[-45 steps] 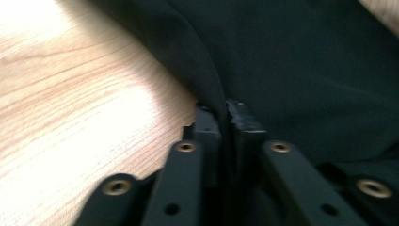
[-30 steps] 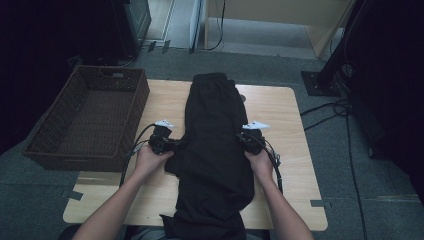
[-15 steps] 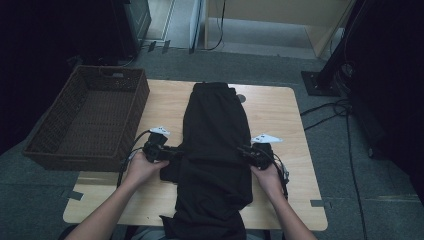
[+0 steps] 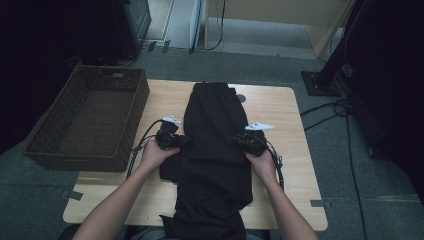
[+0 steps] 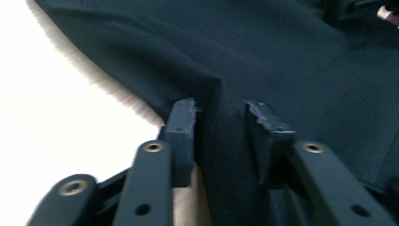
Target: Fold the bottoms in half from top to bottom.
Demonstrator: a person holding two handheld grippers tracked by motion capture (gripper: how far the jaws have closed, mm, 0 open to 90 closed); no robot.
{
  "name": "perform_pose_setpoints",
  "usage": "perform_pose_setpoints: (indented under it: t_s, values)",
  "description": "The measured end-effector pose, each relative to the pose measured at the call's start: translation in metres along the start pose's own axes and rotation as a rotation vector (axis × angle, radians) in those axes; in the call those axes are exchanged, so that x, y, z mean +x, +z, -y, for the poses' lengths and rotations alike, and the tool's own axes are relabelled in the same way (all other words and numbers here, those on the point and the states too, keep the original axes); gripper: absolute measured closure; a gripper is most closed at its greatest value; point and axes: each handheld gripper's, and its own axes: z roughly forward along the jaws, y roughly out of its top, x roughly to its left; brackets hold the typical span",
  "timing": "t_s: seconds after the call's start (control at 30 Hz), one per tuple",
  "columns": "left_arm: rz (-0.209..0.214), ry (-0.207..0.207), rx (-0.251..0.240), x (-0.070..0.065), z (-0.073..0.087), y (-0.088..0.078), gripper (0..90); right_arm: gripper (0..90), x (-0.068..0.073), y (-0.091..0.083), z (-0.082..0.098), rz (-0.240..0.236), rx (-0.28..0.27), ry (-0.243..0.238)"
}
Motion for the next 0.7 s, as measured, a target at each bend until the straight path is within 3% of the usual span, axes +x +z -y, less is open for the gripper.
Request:
perform_pose_setpoints:
  t_s: [0.27, 0.43, 0.53, 0.7]
  values:
    - [-0.012, -0.005, -0.007, 0.002, 0.005, -0.002, 81.7, 83.6, 0.003, 0.004, 0.004, 0.025, 0.026, -0.015]
    - [-0.005, -0.004, 0.006, -0.004, 0.012, -0.006, 83.2, 87.4, 0.004, 0.0, 0.01, 0.001, 0.022, 0.02]
    - [-0.002, 0.008, 0.02, -0.01, 0.019, -0.011, 83.0, 87.3, 0.011, -0.006, 0.018, -0.01, 0.018, -0.006]
    - [-0.004, 0.008, 0.041, -0.019, 0.031, -0.021, 80.0, 85.1, 0.024, -0.016, 0.029, -0.049, 0.034, -0.001]
